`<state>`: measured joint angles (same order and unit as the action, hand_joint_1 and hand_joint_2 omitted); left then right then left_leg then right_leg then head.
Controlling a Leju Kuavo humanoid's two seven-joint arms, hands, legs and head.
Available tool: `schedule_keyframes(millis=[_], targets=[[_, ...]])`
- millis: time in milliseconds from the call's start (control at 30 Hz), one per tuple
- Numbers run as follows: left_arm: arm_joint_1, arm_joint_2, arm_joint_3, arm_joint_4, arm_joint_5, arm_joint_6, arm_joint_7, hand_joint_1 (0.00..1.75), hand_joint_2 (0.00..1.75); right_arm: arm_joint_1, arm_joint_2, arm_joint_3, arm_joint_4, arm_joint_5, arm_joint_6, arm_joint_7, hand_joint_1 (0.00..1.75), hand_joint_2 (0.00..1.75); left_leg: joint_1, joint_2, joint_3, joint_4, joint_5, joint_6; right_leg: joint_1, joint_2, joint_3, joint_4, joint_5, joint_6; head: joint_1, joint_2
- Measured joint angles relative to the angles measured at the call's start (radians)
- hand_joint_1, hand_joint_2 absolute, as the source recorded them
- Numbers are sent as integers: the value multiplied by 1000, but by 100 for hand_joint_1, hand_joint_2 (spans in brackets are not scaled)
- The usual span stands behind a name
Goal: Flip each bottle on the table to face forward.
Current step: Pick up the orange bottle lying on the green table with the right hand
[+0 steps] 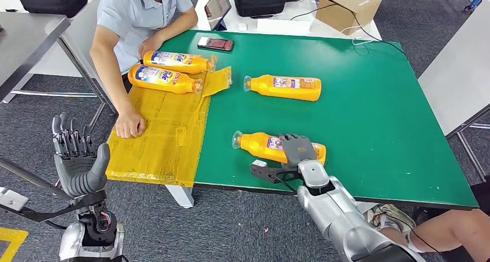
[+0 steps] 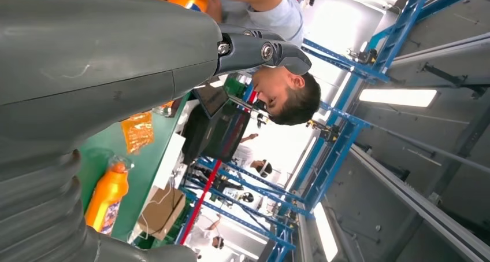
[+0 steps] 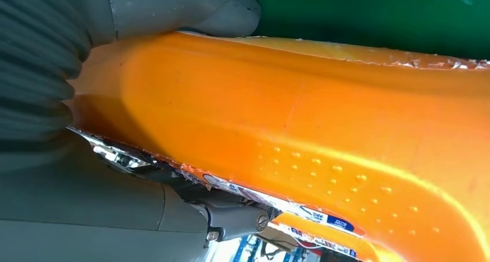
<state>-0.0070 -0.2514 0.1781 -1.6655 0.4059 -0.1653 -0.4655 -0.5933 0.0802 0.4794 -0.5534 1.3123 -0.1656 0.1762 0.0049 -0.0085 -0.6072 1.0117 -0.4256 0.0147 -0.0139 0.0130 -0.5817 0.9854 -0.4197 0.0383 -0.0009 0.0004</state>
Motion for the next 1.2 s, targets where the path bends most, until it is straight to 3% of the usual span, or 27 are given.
schedule_keyframes(millis=[167, 300, 433, 533, 633, 900, 1200], targets=[[2, -3, 6, 0, 2, -4, 0, 0, 175, 13, -7, 6, -24, -21, -36, -35, 175, 175, 0, 0, -1, 0, 0, 0, 0, 0, -1, 0, 0, 0, 0, 0], [0, -5, 8, 1, 11, 11, 16, 0, 175, 71, -19, 4, -107, -165, -133, -215, 175, 175, 0, -1, -5, 0, 0, 0, 0, 0, -5, 0, 0, 0, 0, 0], [-19, -6, -19, 39, -28, 152, 58, 0, 175, 150, -20, -4, -248, -350, -252, -406, 175, 175, 0, -1, -8, 0, 0, 0, 0, -1, -8, 0, 0, 0, 0, 0], [-23, -6, -68, 92, -32, 209, 76, 0, 175, 199, -13, -10, -350, -443, -360, -502, 175, 175, 0, -1, -10, 0, 0, 0, 0, -1, -10, 1, 0, 0, 0, 0], [-22, -6, -129, 133, -20, 226, 79, 0, 175, 234, -2, -19, -436, -528, -409, -569, 175, 175, 0, -1, -12, 0, 0, 0, 0, -1, -11, 1, 0, 0, 0, 0], [-13, -3, -249, 171, -48, 215, 49, 0, 175, 263, 19, -33, -539, -660, -396, -656, 175, 175, 0, -1, -13, 0, 0, 0, 0, -1, -12, 0, 0, 0, 0, 0], [-9, 12, -385, 171, -265, 183, -89, 0, 175, 250, 69, -34, -526, -807, -187, -727, 175, 175, 0, -1, -13, 0, 0, 0, 0, -1, -12, 1, 0, 0, 0, 0]])
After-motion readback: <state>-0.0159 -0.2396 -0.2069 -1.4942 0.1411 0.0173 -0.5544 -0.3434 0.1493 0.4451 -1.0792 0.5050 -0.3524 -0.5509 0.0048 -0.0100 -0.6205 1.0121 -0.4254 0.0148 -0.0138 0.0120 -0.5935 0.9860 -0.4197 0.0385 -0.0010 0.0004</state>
